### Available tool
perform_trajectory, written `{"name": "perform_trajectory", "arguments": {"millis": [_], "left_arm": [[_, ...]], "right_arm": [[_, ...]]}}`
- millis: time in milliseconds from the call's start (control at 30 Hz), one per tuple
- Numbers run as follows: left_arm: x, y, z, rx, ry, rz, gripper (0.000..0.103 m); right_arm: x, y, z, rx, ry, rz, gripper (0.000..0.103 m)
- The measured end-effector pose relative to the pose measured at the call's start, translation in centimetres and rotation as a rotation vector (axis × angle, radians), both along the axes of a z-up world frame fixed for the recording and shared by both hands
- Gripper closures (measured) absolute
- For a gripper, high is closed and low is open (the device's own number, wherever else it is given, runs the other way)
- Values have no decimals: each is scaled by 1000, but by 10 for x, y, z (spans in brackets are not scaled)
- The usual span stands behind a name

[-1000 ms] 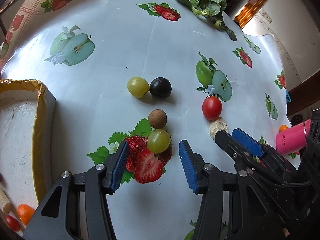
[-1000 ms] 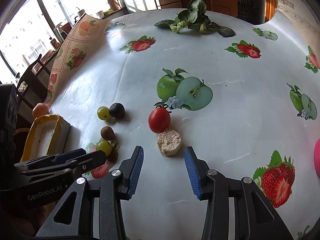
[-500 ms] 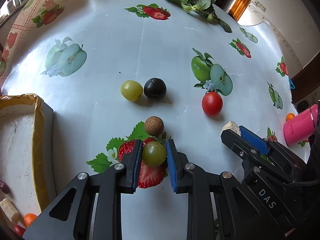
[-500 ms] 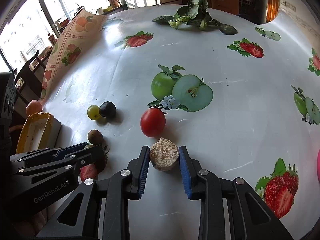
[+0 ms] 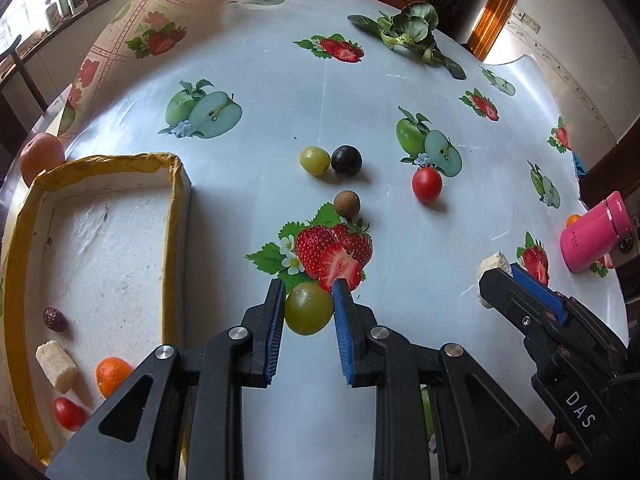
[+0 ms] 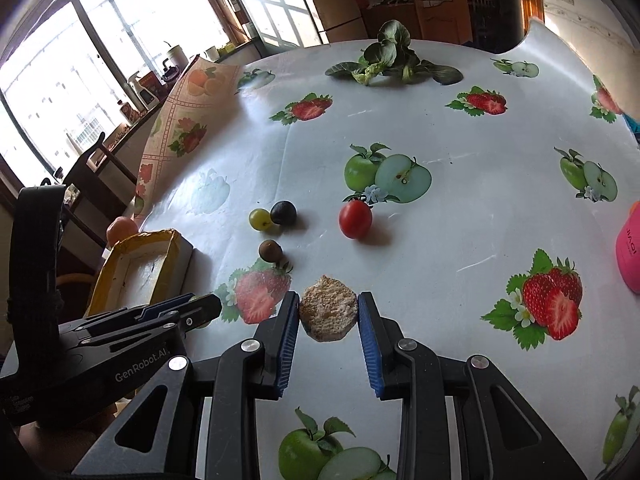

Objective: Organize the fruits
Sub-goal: 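Grasp the green grape with the left gripper while the right gripper grasps the beige round slice, then carry the green grape in the left gripper while the right gripper carries the slice to the tray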

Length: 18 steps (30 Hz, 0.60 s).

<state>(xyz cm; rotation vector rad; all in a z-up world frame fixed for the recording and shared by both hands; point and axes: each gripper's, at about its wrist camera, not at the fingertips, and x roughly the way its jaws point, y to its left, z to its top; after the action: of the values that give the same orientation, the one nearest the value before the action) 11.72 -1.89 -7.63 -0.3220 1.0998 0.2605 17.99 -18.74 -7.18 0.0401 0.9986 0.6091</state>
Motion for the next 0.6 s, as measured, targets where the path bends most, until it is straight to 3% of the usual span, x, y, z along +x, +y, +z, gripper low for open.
{"name": "perform_trajectory", "arguments": {"millis": [600], "left_arm": [[-61, 55, 27, 14, -48, 105, 82]], "right_arm": [[-63, 60, 26, 22, -31, 127, 73]]}}
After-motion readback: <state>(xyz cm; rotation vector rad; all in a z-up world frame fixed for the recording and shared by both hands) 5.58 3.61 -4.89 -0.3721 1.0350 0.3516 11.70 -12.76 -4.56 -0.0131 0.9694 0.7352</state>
